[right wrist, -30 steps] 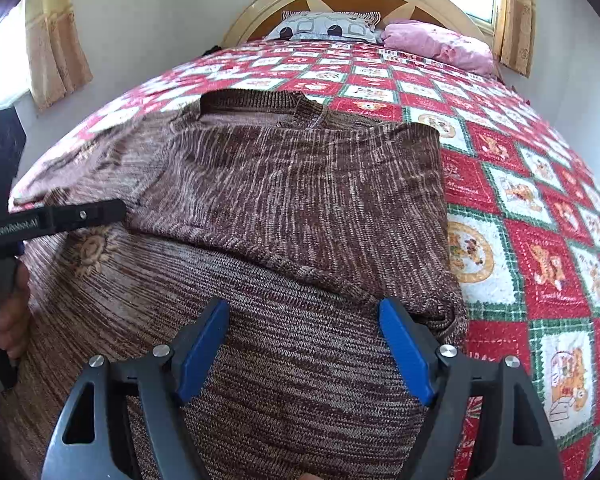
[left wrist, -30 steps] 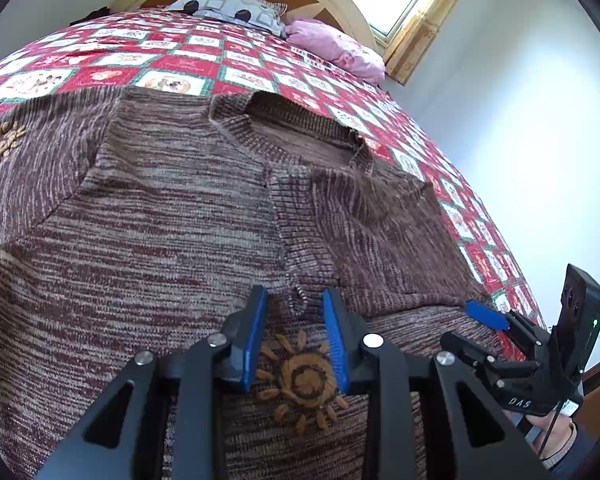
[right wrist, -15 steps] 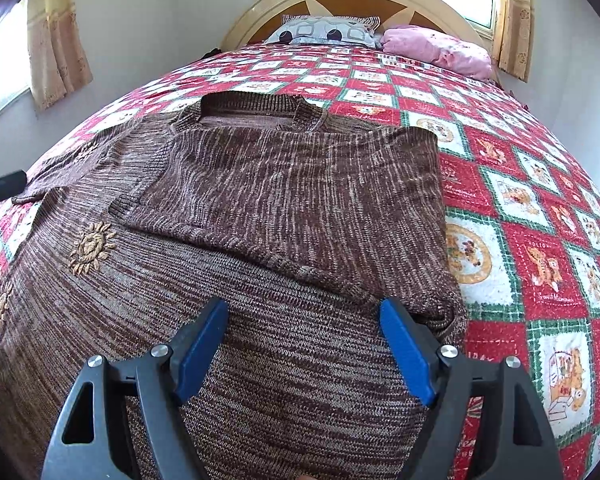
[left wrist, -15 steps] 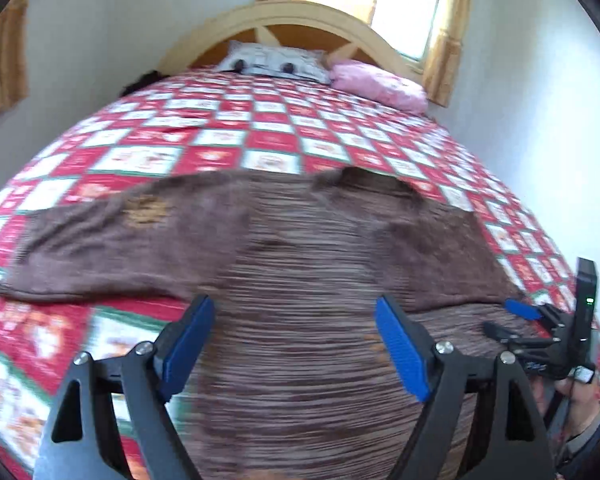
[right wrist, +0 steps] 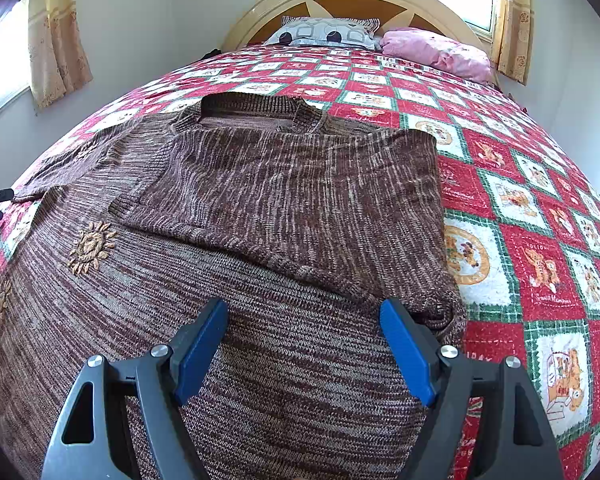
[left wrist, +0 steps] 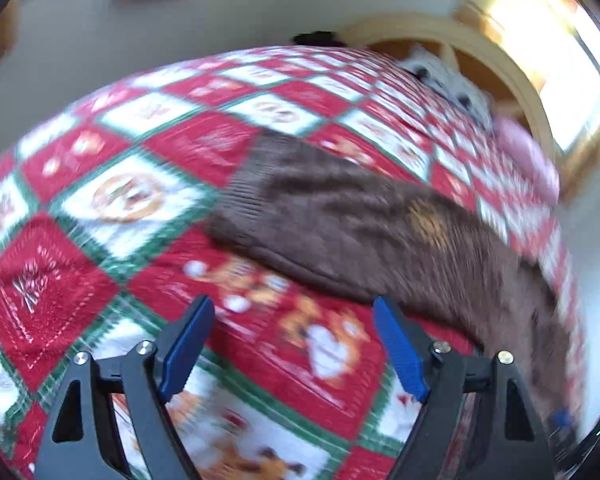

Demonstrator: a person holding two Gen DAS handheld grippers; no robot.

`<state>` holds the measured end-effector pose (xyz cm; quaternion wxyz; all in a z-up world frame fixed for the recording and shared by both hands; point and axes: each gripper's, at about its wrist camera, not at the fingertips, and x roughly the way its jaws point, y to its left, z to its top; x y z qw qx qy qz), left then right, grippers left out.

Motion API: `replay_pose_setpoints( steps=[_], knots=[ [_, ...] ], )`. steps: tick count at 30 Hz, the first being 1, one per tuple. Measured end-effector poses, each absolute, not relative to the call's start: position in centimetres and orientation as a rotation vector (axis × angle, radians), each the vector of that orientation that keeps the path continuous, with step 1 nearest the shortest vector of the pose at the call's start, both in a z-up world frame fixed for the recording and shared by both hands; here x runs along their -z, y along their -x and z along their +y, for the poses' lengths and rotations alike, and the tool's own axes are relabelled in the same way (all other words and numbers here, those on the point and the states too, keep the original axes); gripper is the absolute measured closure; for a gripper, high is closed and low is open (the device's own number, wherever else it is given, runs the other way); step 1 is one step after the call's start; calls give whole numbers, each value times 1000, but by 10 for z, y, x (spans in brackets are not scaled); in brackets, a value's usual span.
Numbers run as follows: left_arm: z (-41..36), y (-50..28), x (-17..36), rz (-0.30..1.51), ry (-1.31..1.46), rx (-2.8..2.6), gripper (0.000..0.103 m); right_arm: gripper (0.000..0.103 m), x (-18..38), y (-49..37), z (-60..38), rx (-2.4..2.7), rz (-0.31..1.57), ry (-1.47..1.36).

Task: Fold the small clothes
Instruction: 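Open the left tool and move it to the other sleeve, then grasp the cuff of the other sleeve with the left tool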

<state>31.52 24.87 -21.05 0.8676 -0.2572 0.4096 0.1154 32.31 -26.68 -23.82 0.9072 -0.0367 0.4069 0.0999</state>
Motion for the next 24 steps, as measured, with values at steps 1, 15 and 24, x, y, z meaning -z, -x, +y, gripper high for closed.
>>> replay_pose_setpoints(
  steps=[1, 15, 24],
  knots=[
    [259, -314, 212, 841, 590, -246, 25, 24, 238, -323, -267, -206, 840, 77],
    [289, -329, 230, 739, 924, -149, 45, 24, 237, -321, -266, -200, 834, 85],
    [302, -344, 233, 740, 940, -222, 58, 24, 237, -321, -266, -201, 834, 84]
  ],
)
